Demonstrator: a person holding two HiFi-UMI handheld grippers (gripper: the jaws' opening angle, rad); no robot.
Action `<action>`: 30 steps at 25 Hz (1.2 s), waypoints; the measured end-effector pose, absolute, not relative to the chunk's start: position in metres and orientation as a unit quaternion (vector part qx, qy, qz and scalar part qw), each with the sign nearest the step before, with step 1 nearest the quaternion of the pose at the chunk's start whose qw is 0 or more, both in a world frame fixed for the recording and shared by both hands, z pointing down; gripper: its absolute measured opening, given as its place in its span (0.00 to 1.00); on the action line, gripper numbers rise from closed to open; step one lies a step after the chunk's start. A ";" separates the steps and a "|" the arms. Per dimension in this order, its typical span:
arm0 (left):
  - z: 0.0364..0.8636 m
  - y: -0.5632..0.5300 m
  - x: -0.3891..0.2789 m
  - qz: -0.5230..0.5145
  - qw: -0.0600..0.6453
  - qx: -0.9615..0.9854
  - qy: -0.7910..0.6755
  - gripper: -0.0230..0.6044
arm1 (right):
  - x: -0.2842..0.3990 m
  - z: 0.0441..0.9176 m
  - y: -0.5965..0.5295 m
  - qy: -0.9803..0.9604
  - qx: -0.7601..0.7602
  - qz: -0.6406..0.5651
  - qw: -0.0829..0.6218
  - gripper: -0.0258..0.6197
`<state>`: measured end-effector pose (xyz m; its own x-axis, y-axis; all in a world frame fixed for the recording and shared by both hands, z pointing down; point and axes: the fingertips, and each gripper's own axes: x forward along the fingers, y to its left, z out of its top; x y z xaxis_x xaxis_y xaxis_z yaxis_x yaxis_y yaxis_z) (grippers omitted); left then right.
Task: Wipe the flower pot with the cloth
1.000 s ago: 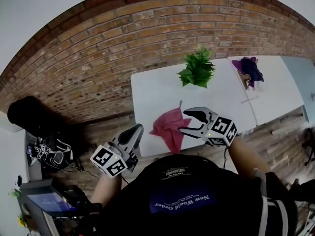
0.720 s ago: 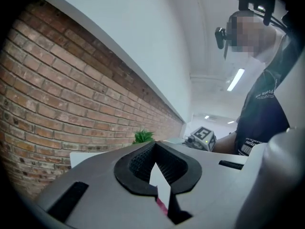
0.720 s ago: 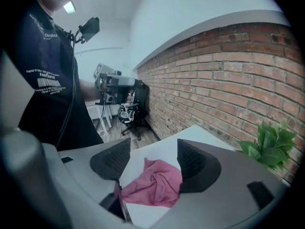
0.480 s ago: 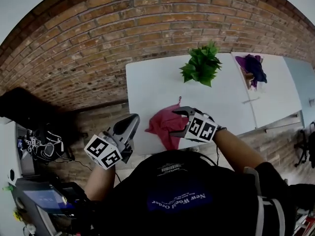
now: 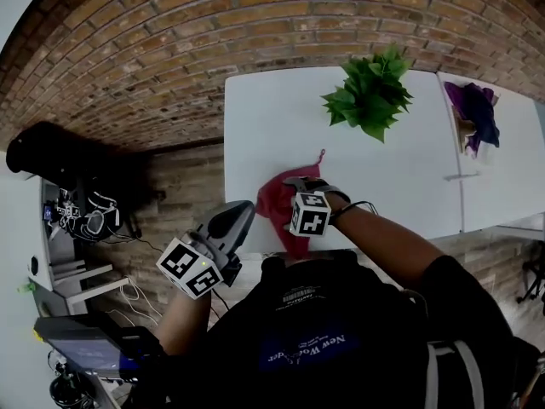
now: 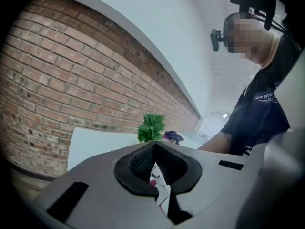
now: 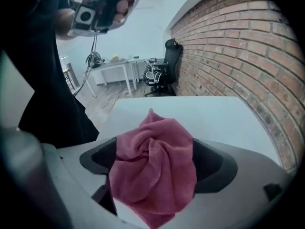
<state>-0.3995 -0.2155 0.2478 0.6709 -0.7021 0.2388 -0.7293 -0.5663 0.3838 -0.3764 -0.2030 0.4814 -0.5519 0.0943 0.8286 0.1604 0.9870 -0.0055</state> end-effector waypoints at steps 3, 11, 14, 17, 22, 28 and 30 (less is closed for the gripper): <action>0.264 -0.223 -0.405 0.034 0.243 0.886 -0.392 0.03 | -0.385 0.516 -0.199 -0.869 -0.081 -0.027 0.487 0.72; 0.303 -0.253 -0.406 0.046 0.260 0.895 -0.360 0.03 | -0.385 0.514 -0.204 -0.891 -0.078 -0.008 0.447 0.60; 0.316 -0.271 -0.393 0.054 0.261 0.899 -0.346 0.03 | -0.377 0.511 -0.200 -0.898 -0.074 -0.004 0.434 0.15; 0.332 -0.294 -0.373 0.066 0.258 0.903 -0.337 0.03 | -0.363 0.504 -0.205 -0.910 -0.050 0.009 0.411 0.13; 0.367 -0.339 -0.327 0.090 0.244 0.908 -0.330 0.03 | -0.287 0.468 -0.265 -0.938 0.079 0.104 0.321 0.12; 0.413 -0.385 -0.255 0.114 0.232 0.918 -0.302 0.03 | -0.155 0.448 -0.339 -0.914 0.263 0.199 0.237 0.12; 0.423 -0.396 -0.245 0.124 0.217 0.918 -0.307 0.03 | -0.128 0.449 -0.356 -0.903 0.299 0.221 0.216 0.12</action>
<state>-0.2452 -0.3960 0.4230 0.7804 -0.5104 0.3613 -0.6182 -0.7168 0.3225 -0.1282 -0.3560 0.4486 -0.7277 -0.4444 0.5224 -0.6356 0.7232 -0.2702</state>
